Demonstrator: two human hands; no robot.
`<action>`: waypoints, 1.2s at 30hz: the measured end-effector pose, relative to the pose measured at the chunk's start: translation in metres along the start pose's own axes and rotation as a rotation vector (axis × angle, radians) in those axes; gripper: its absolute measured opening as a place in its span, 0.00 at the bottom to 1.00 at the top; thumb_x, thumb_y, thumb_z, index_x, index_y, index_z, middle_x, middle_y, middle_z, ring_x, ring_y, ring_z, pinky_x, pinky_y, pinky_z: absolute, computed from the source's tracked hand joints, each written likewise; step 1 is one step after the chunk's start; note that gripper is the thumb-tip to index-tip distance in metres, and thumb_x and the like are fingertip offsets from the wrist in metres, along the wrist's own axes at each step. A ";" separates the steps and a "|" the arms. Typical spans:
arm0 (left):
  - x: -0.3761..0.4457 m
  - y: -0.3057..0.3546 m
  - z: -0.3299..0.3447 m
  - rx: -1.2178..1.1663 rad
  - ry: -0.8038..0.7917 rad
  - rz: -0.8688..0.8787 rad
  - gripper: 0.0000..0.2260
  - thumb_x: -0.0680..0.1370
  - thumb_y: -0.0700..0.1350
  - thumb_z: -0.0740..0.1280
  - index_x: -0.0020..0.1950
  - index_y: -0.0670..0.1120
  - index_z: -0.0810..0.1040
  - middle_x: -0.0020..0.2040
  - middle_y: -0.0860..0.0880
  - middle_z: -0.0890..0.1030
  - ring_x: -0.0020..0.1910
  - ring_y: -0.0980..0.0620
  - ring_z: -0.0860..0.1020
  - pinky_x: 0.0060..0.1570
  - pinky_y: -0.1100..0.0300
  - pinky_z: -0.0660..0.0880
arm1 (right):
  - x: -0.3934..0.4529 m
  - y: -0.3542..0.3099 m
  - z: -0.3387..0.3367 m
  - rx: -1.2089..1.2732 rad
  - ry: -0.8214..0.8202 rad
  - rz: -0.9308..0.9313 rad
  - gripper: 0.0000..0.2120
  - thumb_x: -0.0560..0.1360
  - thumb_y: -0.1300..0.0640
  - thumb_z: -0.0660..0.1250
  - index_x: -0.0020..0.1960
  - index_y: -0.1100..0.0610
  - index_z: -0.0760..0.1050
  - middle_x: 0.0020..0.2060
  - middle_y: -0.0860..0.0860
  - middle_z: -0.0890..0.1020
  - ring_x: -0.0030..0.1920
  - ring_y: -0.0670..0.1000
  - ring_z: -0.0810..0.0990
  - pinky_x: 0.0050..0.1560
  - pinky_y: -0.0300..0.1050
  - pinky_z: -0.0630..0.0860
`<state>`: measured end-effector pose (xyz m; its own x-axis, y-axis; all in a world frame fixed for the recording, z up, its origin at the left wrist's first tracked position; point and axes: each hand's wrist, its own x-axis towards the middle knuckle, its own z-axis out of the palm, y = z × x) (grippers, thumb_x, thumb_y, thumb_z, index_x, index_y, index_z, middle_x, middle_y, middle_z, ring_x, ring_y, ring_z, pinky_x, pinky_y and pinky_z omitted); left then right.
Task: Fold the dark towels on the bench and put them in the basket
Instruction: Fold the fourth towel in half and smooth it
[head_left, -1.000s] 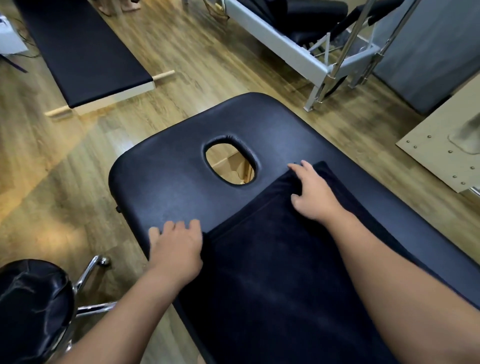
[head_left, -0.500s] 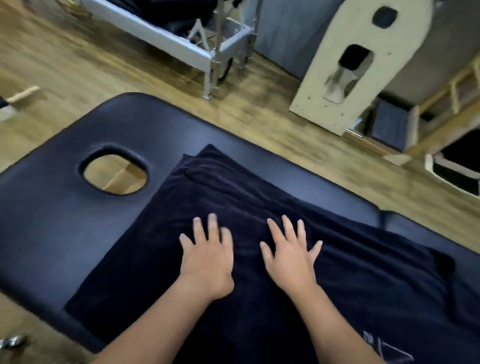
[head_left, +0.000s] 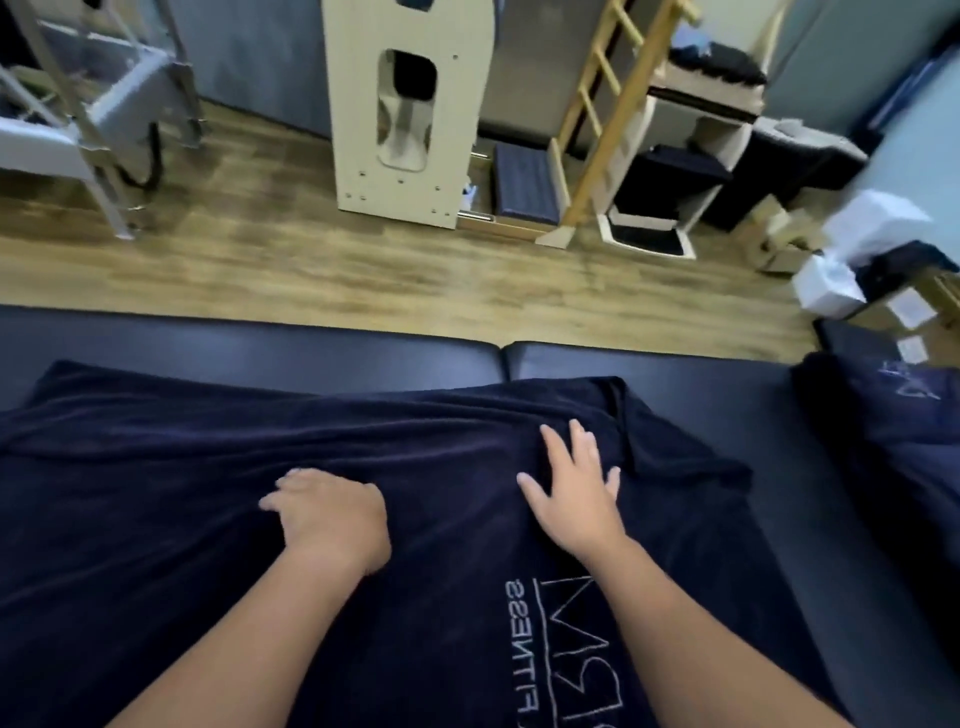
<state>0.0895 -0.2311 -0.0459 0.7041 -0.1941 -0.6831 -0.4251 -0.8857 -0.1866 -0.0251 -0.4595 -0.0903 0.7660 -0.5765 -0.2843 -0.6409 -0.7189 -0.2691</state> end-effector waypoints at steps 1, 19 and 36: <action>0.000 0.020 0.002 -0.029 0.087 0.088 0.36 0.78 0.52 0.64 0.82 0.44 0.53 0.79 0.28 0.47 0.77 0.27 0.51 0.70 0.28 0.59 | -0.007 0.010 0.003 -0.003 0.032 0.003 0.35 0.79 0.33 0.56 0.81 0.45 0.51 0.82 0.47 0.44 0.81 0.51 0.40 0.76 0.70 0.46; 0.020 0.177 -0.105 0.249 -0.013 0.386 0.14 0.78 0.48 0.60 0.62 0.55 0.77 0.62 0.50 0.78 0.59 0.46 0.77 0.56 0.50 0.74 | 0.061 0.146 -0.058 0.062 0.027 0.081 0.32 0.80 0.37 0.57 0.80 0.44 0.54 0.82 0.48 0.49 0.81 0.55 0.40 0.76 0.69 0.41; 0.085 0.433 -0.146 0.449 0.432 0.953 0.26 0.79 0.42 0.62 0.75 0.56 0.61 0.78 0.48 0.57 0.62 0.38 0.76 0.57 0.40 0.77 | -0.136 0.246 -0.015 0.147 0.688 0.562 0.05 0.74 0.57 0.74 0.48 0.52 0.79 0.43 0.47 0.78 0.46 0.55 0.73 0.46 0.52 0.69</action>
<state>0.0485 -0.6925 -0.0810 0.0851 -0.9134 -0.3980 -0.9962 -0.0852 -0.0174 -0.2862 -0.5642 -0.1037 0.1677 -0.9670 0.1916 -0.8934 -0.2313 -0.3851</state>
